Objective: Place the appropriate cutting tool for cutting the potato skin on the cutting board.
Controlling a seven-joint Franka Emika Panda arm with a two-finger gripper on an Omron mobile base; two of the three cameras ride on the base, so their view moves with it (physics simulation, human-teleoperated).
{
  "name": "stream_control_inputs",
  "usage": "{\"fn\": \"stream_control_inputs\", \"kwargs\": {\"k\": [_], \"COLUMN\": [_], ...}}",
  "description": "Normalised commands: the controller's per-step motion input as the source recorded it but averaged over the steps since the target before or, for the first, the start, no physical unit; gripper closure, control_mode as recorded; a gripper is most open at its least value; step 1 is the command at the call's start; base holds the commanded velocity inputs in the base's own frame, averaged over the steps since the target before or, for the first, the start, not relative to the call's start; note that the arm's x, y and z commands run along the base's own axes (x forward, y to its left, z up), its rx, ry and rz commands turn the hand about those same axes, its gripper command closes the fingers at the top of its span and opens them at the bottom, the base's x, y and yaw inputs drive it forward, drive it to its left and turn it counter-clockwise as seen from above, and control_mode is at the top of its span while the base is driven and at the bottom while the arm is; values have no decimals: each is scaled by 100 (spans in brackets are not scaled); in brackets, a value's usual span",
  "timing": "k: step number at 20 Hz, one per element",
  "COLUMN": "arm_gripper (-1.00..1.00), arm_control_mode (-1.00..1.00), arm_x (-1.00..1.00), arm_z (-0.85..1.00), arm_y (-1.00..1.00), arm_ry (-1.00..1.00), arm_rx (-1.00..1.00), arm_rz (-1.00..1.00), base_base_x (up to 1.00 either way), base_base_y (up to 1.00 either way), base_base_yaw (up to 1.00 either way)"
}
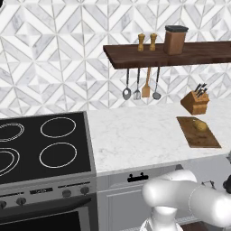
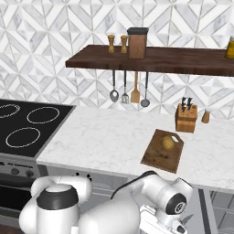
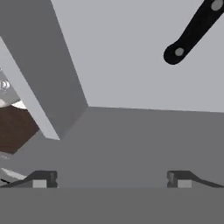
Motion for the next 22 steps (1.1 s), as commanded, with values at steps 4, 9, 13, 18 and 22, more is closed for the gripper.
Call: {"fn": "stream_control_inputs", "kwargs": {"k": [4,9,13,18,22], "arm_gripper": [-100,-100,-100,-100,-100], "arm_control_mode": [-100,-100,-100,-100,-100], "arm_x": [77,31,15,53,34], "arm_z": [10,-20,-39,-33,-33], "arm_y": [9,4,0,0,-3], "arm_ry": [-9,-16,-20,-1,0], "arm_rx": [-17,-16,-12,-6,-1], "arm_rz": [6,7,2,0,2], "base_base_x": [0,0,0,0,0], "base_base_y": [0,0,0,0,0], "base_base_yaw": [0,0,0,0,0]}}
